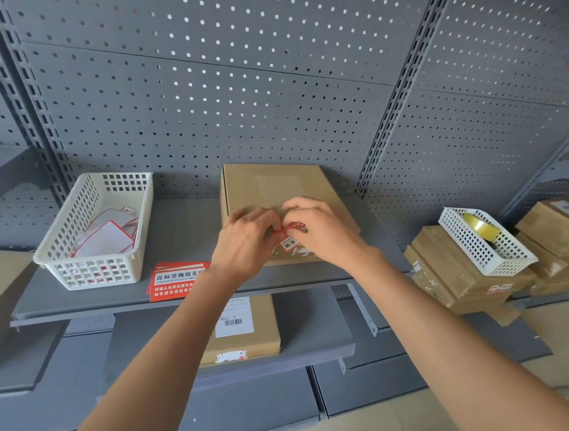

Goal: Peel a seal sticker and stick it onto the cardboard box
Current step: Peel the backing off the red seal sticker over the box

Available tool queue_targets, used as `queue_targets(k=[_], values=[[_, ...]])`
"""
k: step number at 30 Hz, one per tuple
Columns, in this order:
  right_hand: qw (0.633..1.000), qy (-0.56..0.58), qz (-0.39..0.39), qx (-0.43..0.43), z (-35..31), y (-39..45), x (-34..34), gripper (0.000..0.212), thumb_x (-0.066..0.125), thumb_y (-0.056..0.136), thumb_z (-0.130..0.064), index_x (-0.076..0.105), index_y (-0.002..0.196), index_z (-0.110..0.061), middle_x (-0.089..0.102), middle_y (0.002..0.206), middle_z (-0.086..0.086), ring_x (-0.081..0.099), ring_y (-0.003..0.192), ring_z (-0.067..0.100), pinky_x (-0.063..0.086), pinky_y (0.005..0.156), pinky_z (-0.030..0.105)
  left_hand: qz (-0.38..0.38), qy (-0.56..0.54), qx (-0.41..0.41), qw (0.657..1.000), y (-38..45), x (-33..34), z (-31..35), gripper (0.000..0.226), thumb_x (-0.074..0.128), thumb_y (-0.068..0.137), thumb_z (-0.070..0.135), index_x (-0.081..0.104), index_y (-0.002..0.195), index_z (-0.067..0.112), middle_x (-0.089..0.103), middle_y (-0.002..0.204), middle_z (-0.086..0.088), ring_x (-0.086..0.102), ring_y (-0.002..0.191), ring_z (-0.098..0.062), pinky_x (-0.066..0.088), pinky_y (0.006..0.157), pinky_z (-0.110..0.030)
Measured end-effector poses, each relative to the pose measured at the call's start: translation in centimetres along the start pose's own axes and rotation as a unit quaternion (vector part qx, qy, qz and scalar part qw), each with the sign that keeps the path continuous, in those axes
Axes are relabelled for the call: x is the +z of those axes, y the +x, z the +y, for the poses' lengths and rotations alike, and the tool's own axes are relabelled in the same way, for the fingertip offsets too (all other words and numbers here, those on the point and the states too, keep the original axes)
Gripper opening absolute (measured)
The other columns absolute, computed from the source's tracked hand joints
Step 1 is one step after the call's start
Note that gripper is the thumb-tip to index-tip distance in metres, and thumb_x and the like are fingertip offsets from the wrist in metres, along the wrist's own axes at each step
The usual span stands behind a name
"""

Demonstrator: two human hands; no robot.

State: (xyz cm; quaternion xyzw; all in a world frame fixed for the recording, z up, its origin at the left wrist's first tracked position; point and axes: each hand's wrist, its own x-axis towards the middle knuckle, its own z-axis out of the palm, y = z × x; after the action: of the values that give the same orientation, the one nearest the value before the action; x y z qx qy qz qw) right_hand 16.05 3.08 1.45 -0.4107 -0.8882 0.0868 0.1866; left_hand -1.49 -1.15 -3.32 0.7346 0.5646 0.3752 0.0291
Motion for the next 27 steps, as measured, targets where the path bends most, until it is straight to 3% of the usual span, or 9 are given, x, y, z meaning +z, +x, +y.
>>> queue_targets(k=[8, 19, 27], values=[[0.997, 0.049, 0.058, 0.005, 0.5, -0.9, 1.3, 0.009, 0.072, 0.086, -0.011, 0.071, 0.082, -0.019, 0.068, 0.114, -0.005, 0.066, 0.097, 0.022, 0.055, 0.082, 0.046, 0.017, 0.033, 0.012, 0.999, -0.2, 0.6, -0.6, 0.023, 0.067, 0.087, 0.038, 0.055, 0.087, 0.018, 0.068, 0.085, 0.006, 0.064, 0.078, -0.027, 0.042, 0.104, -0.042], [0.997, 0.059, 0.021, 0.037, 0.1, -0.5, 0.2, 0.010, 0.073, 0.085, -0.012, 0.075, 0.079, -0.020, 0.067, 0.129, -0.005, 0.065, 0.110, 0.017, 0.052, 0.094, 0.040, -0.002, 0.046, 0.026, 0.999, -0.1, 0.6, -0.9, 0.022, 0.054, 0.089, 0.044, 0.053, 0.084, 0.022, 0.064, 0.087, 0.009, 0.064, 0.083, -0.023, 0.040, 0.105, -0.042], [0.995, 0.081, -0.001, 0.060, -0.2, -0.7, -0.7, 0.008, 0.074, 0.085, -0.014, 0.078, 0.083, -0.020, 0.065, 0.133, -0.008, 0.064, 0.110, 0.012, 0.049, 0.099, 0.031, -0.002, 0.043, 0.024, 0.999, -0.2, 0.7, -0.9, 0.025, 0.062, 0.089, 0.044, 0.054, 0.090, 0.020, 0.066, 0.091, 0.007, 0.066, 0.086, -0.024, 0.039, 0.107, -0.042]])
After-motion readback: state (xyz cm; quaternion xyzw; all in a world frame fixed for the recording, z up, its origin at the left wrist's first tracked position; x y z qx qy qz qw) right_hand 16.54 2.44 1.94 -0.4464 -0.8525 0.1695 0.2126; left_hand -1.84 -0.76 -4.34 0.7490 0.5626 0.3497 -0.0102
